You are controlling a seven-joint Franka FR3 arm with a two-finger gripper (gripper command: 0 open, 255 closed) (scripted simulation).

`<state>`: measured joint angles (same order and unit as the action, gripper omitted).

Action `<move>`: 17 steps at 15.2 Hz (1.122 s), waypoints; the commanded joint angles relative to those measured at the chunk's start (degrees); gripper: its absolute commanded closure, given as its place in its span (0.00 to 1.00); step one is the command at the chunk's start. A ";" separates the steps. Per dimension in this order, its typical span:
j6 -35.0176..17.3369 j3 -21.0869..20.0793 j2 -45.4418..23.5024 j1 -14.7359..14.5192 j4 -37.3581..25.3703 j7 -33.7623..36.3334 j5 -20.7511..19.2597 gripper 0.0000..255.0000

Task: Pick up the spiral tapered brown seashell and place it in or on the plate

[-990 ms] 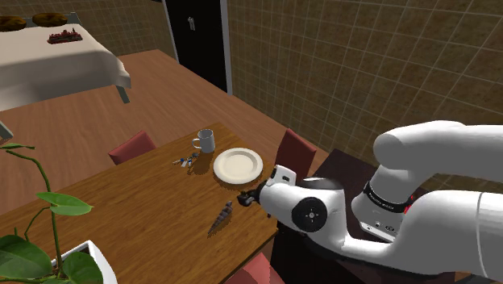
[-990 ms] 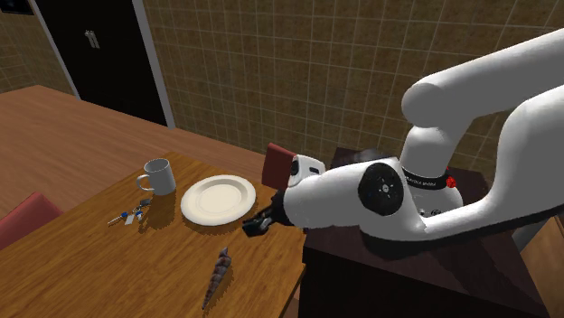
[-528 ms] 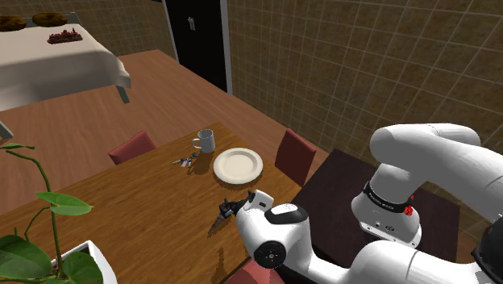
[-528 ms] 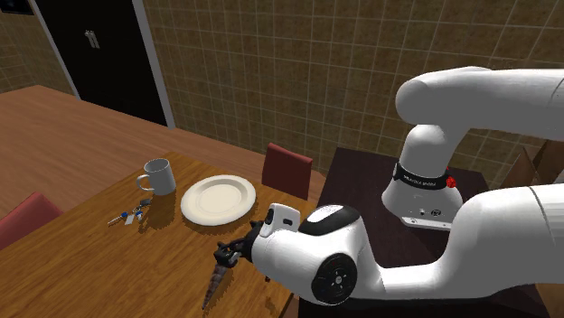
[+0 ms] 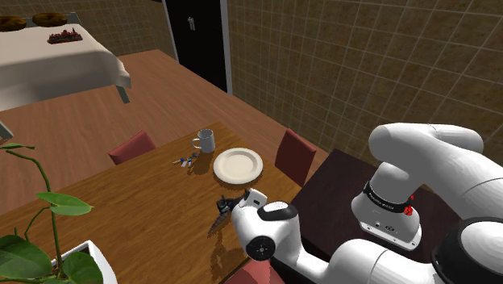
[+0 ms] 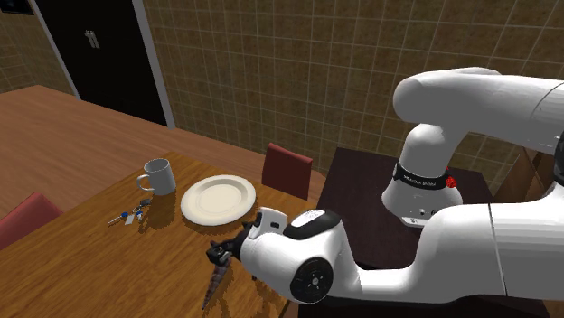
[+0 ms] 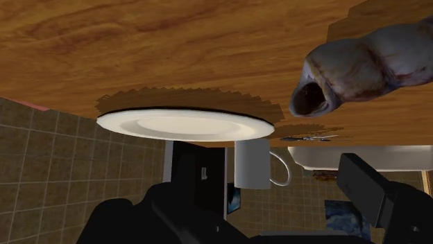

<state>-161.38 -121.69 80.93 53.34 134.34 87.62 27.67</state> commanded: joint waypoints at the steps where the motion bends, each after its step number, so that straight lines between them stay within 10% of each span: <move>1: -0.60 -0.29 0.29 0.83 -0.32 -0.11 0.09 0.00; 7: -0.59 -0.29 0.29 0.83 -0.32 -0.11 0.08 0.00; 8: -0.59 -0.29 0.29 0.83 -0.32 -0.11 0.08 1.00; 17: -0.59 -0.29 0.29 0.83 -0.33 -0.10 0.08 1.00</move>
<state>-161.97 -121.98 81.22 54.17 134.01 87.52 27.76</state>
